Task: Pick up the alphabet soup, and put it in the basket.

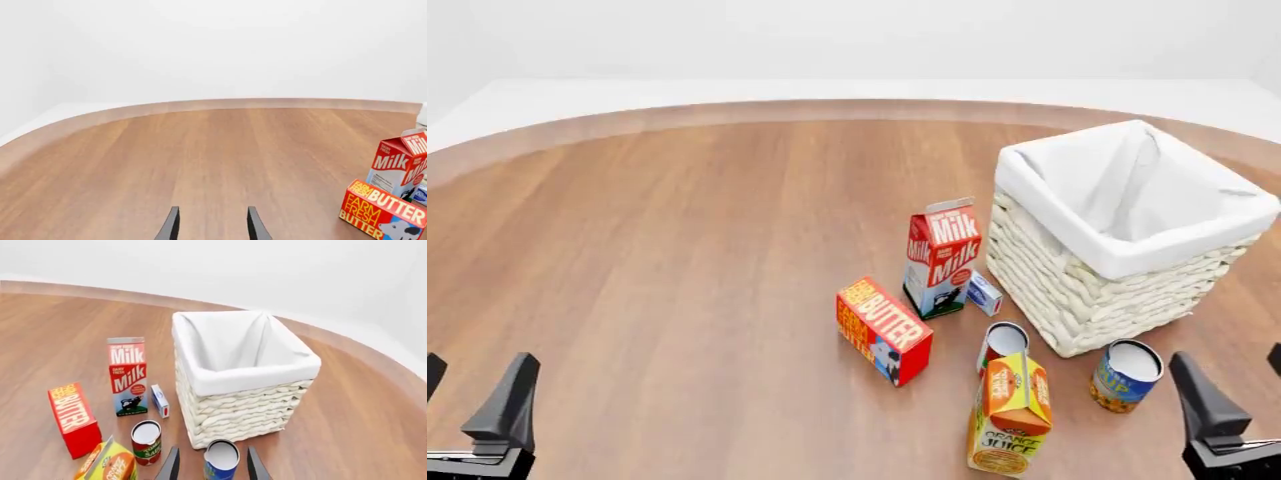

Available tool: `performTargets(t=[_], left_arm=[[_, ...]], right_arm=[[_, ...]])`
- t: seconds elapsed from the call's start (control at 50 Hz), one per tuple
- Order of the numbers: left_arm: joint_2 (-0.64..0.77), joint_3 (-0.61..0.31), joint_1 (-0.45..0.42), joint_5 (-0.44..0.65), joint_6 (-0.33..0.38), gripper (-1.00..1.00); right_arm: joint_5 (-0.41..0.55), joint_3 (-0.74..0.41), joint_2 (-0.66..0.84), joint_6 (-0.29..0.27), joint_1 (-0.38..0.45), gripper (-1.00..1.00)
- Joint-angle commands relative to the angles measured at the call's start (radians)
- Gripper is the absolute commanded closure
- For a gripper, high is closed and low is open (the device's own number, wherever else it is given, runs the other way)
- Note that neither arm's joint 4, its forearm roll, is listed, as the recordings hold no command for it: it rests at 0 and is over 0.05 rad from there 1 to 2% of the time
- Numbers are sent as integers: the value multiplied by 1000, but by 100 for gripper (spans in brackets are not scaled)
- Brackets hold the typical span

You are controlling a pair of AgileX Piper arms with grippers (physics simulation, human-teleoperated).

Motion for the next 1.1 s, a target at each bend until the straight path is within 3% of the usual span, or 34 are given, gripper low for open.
performTargets(t=[0.02,0.56,1.1], left_arm=[[0,0,0,0,0,-100],[0,0,0,0,0,-100],[0,0,0,0,0,-100]], right_arm=[[-23,15,52,-4,-23,-100],[-163,87,192,-5,-51,-100],[-367,150,393,8,-73,-100]])
